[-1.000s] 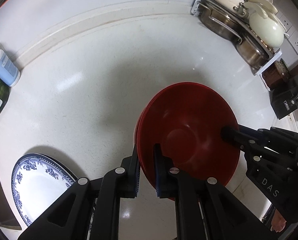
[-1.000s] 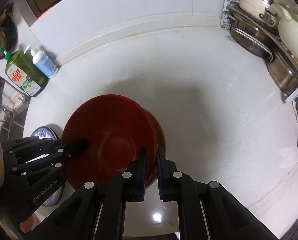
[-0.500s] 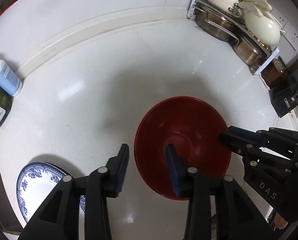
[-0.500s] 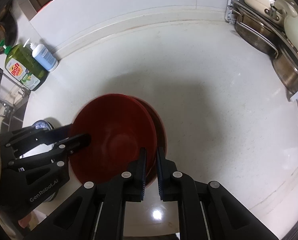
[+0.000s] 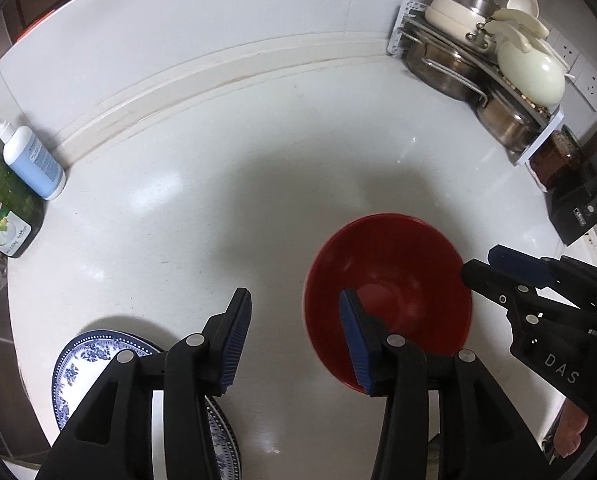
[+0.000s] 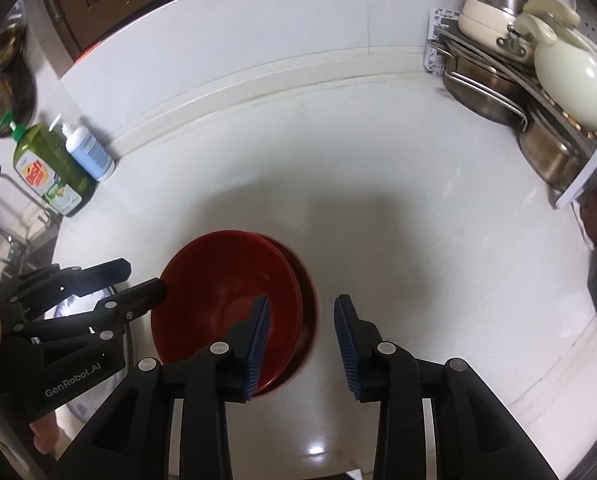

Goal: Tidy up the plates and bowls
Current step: 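Close both grippers on the rims of the nested bowl stack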

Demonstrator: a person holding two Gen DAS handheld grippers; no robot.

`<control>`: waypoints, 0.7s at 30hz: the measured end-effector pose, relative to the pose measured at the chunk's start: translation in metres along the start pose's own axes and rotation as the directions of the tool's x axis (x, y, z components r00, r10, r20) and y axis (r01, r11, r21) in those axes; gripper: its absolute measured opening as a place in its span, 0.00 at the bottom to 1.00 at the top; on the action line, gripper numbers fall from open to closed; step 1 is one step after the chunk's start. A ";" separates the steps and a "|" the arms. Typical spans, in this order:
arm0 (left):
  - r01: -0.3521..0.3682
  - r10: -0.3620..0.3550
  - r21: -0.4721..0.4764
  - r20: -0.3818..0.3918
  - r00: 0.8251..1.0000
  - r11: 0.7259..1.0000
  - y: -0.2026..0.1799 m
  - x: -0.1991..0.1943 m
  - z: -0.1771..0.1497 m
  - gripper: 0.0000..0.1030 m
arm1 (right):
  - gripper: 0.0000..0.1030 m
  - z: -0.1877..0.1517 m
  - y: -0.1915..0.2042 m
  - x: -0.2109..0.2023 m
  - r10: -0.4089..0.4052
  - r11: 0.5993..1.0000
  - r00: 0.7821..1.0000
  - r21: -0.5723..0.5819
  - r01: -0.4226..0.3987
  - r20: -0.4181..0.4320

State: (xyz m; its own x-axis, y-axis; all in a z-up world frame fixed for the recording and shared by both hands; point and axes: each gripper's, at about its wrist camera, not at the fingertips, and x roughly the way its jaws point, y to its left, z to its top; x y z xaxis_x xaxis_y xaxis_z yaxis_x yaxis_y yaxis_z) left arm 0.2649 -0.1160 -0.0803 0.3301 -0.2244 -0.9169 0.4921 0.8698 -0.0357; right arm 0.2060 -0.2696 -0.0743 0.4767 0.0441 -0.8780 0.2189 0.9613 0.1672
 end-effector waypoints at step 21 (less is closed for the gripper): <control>0.039 -0.044 -0.037 -0.140 0.989 0.999 0.002 0.059 -0.010 0.44 | 0.33 -0.014 -0.014 0.061 0.058 0.993 0.988 0.113 -0.042 -0.142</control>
State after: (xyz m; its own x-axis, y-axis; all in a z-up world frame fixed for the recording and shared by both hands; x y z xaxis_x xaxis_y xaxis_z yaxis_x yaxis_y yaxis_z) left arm 0.2771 -0.1231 -0.1381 0.1920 -0.1989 -0.9610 0.4741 0.8762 -0.0866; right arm 0.2201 -0.2763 -0.1362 0.3633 0.1379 -0.9214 0.2932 0.9218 0.2536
